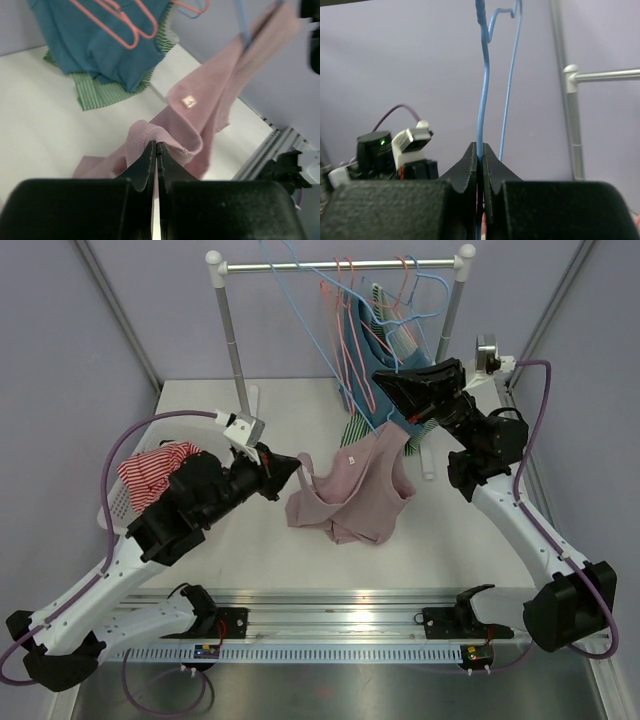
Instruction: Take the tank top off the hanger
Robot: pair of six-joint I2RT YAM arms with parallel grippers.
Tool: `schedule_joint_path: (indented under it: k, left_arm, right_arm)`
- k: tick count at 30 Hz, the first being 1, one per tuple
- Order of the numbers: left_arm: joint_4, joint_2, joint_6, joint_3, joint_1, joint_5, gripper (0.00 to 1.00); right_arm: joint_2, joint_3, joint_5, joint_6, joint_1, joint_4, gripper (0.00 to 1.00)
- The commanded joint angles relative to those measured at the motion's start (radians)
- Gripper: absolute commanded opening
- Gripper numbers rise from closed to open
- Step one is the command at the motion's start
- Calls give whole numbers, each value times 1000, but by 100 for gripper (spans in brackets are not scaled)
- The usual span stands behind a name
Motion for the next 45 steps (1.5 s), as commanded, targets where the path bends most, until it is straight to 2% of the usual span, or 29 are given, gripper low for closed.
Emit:
schedule_joint_path:
  k: [1,2,3,5,9,11,13,14,16,17,19,20,21,23,29,30,32,34,38,45]
  left_arm:
    - [-80,15,-26,-9,-2,-186,0]
    - [-85,12,-17,-22,-2,-174,0]
    - [-83,4,-14,-35,-4,-155,0]
    - [-94,-12,-43,-66,-4,-175,0]
    - [-117,-35,-61,-123,-4,-181,0]
    - [-147,-39,-98,-134,-4,-271,0]
    - [-229,-26,-157,-134,-4,-362,0]
    - [-276,-22,-171,-129,-4,-438,0]
    - [-315,-10,-201,-121,-4,-506,0]
    - [-327,-6,-204,-118,-4,-517,0]
    - [-353,-2,-204,-92,-4,-517,0]
    - [-359,0,-204,-82,-4,-516,0]
    - [-371,1,-196,-71,-4,-514,0]
    - [-378,13,-185,-42,-4,-510,0]
    - [-440,82,-169,50,-4,-520,0]
    - [-453,92,-167,69,-2,-523,4]
    - [-489,116,-164,121,-2,-523,54]
    - [-526,132,-159,151,-4,-543,99]
    - [-618,142,-149,190,-2,-595,99]
    - [-648,89,-109,167,-4,-608,99]
  right_arm:
    - [-107,77,209,-211,52,-133,0]
    - [-123,48,249,-353,113,-139,0]
    - [-131,7,286,-392,135,-21,0]
    - [-122,-72,358,-446,155,86,0]
    - [-68,-96,338,-449,157,237,0]
    - [-45,-93,329,-446,157,285,0]
    - [-60,-61,332,-486,172,156,0]
    - [-71,-46,332,-561,182,-9,0]
    - [-109,15,373,-616,202,-194,0]
    - [-123,44,371,-641,203,-413,0]
    - [-140,164,294,-691,207,-654,0]
    - [-140,204,303,-678,212,-861,0]
    - [-138,262,349,-661,213,-942,0]
    - [-148,276,384,-649,224,-1077,0]
    - [-145,319,534,-627,253,-1351,0]
    - [-116,354,556,-624,255,-1371,0]
    - [-79,405,581,-638,259,-1415,0]
    - [-7,494,634,-647,261,-1435,0]
    - [136,687,719,-679,267,-1514,0]
    - [461,1066,838,-696,269,-1580,0]
